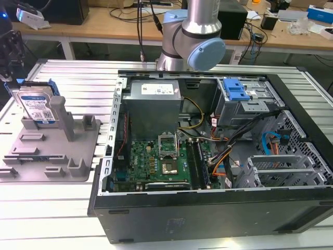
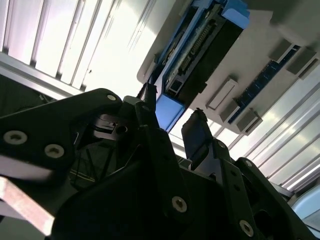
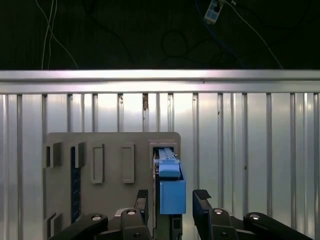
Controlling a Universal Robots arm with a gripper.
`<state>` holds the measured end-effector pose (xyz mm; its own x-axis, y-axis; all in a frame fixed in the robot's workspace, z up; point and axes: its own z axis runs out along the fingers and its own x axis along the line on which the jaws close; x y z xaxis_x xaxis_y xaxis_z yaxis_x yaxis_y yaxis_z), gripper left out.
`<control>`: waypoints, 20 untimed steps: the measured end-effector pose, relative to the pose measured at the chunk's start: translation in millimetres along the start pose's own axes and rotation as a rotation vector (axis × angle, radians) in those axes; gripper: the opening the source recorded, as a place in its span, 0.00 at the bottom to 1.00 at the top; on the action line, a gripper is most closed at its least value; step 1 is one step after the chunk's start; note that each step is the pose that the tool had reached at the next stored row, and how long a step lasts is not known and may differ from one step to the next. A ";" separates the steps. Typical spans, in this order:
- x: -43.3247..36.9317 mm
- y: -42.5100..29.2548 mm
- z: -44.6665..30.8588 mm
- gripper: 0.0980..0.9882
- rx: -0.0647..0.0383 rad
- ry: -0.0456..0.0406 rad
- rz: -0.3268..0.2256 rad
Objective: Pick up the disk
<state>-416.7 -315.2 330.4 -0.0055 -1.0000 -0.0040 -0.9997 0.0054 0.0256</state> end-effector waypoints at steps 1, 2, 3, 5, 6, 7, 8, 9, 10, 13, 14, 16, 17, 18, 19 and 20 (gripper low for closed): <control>0.0 -0.1 1.4 0.43 0.000 0.0000 0.000; 0.0 -0.1 2.2 0.43 0.000 0.0000 0.000; -0.1 -0.1 2.8 0.43 0.000 0.0000 0.000; -0.1 -0.1 4.3 0.43 0.000 0.0000 0.000; -0.1 -0.1 5.4 0.43 0.000 0.0000 0.000; -0.2 -0.2 6.4 0.43 0.000 0.0000 0.000; -0.2 -0.2 7.0 0.43 0.000 0.0000 0.000; -0.2 -0.2 8.1 0.43 0.000 0.0000 0.000; -0.2 -0.2 9.3 0.43 0.000 -0.0001 0.000; -0.2 -0.2 12.0 0.43 0.000 0.0000 0.000; -0.2 -0.2 13.1 0.43 0.000 0.0000 0.000; -0.2 -0.2 16.4 0.43 0.000 0.0000 0.000; -0.2 -0.1 18.5 0.43 0.000 0.0000 0.000; -0.2 0.0 19.7 0.43 0.000 0.0000 0.000; -0.2 0.4 21.3 0.43 0.000 0.0000 0.000; -0.2 0.8 22.5 0.43 0.000 0.0000 0.000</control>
<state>-418.1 -315.0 307.9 -0.0055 -1.0000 -0.0040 -0.9997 0.0054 0.0257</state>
